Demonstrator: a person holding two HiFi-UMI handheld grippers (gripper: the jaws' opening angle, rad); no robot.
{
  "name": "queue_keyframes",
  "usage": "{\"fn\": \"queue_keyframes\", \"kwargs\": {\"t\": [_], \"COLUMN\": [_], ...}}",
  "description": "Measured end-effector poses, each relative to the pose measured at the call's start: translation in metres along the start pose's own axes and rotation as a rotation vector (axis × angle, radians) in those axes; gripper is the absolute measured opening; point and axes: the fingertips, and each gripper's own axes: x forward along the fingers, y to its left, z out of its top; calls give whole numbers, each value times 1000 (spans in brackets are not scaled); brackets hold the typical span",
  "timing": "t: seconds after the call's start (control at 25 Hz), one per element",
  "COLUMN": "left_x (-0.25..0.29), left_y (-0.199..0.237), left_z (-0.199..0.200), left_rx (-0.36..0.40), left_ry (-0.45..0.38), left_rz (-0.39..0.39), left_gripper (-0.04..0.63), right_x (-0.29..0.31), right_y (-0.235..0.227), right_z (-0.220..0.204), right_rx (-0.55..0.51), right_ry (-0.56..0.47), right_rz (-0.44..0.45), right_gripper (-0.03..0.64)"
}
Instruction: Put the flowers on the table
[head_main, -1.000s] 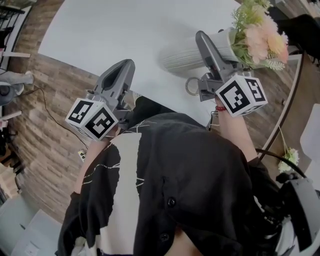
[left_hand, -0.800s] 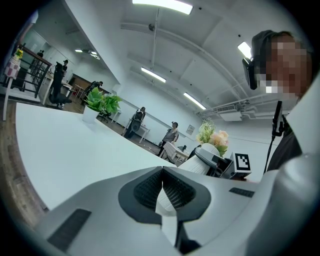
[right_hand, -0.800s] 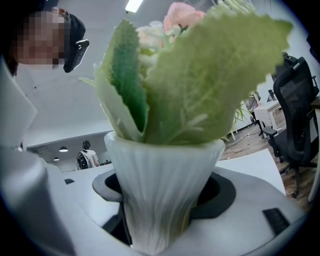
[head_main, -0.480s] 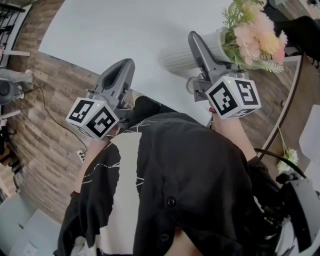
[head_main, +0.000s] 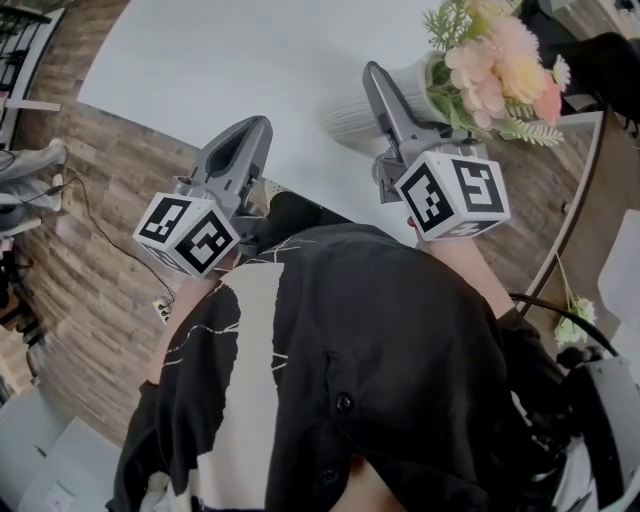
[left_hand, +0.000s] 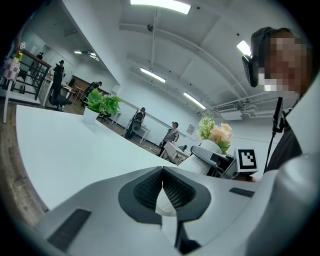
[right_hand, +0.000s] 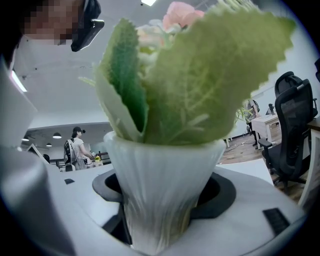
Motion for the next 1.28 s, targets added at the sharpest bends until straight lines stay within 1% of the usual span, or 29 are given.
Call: {"fn": "queue_keyframes", "kwargs": {"t": [0.08,0.24,0.6,0.8,1.08,1.28], "left_x": [1,2,-4,-6,-7,-7], "left_y": [-1,-5,0,0,0,1], "left_z": [-1,-4,-5,-5,-7,-7], "left_rx": [2,1,1,0,-4,-5], "left_ry": [3,3,3,-2,-6,-7], "left_rz": [-1,-2,17,22,27,32], "left_gripper": [14,14,14,14,14,14], "right_x": [-1,-2,4,7,6,7], "right_y": [1,7,22,31,42,44], "right_z": [0,-1,-2,-3,-7,-7], "right_rx": [-7,-38,-101,-141,-190,-202], "right_ry": [15,27,45,39,50,50], "right_rz": [-17,-15,11,49,72,79], "right_gripper": [350,348,348,348,348,348]}}
